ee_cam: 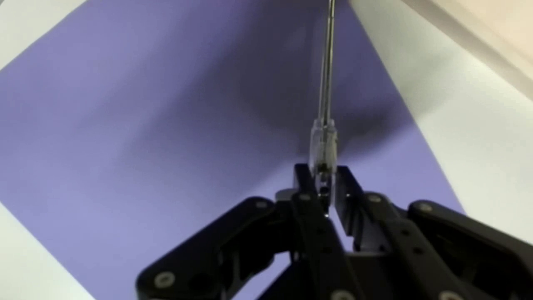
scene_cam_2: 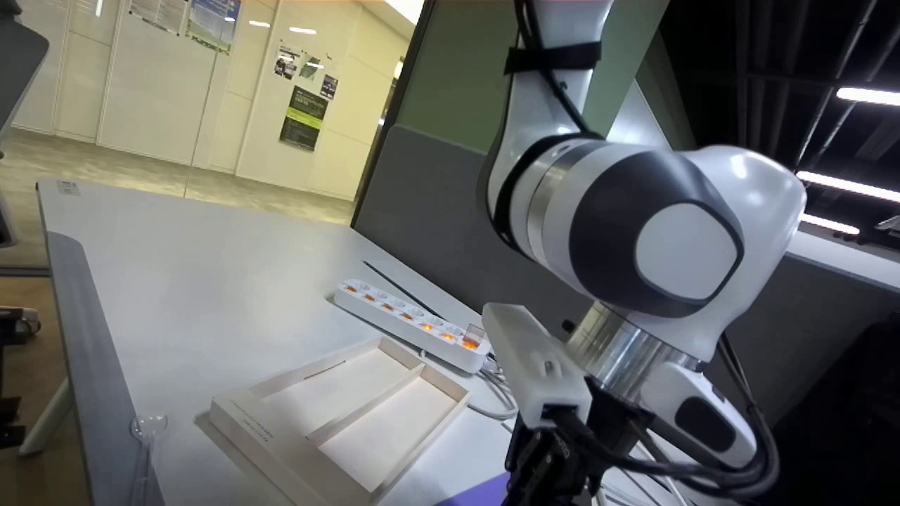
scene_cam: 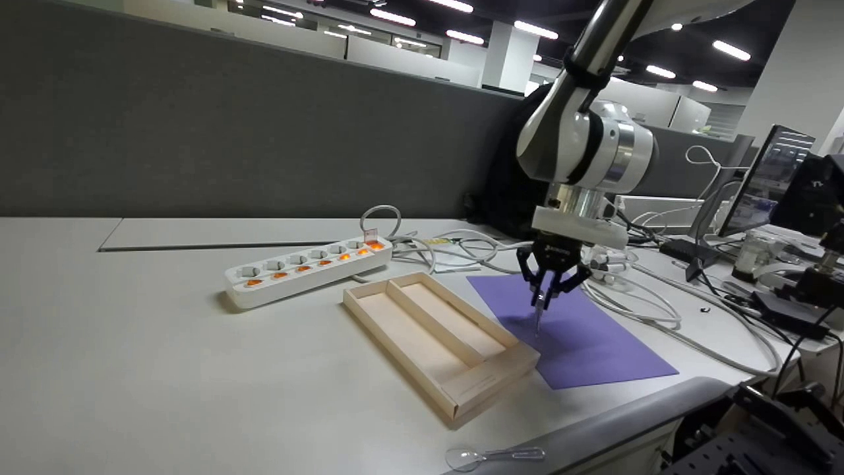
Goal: Put the pen on the right side of the box
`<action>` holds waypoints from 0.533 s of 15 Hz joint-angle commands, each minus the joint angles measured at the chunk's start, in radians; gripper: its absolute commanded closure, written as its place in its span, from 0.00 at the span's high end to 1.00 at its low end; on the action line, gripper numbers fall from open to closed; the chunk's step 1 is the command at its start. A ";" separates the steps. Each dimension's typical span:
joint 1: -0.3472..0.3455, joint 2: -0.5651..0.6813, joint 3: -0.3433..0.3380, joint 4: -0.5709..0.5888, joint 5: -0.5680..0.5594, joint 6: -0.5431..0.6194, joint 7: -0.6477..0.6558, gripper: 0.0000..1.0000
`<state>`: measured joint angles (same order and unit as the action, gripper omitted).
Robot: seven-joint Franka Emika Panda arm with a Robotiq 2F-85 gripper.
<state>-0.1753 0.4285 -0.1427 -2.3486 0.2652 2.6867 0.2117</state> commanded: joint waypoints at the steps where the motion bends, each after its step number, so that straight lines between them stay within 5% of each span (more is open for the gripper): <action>1: -0.002 -0.122 0.048 -0.024 0.052 -0.062 -0.017 0.05; 8: 0.080 -0.090 0.106 0.051 0.147 -0.090 0.094 0.05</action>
<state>-0.1223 0.3049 -0.0472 -2.3352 0.3809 2.6099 0.2359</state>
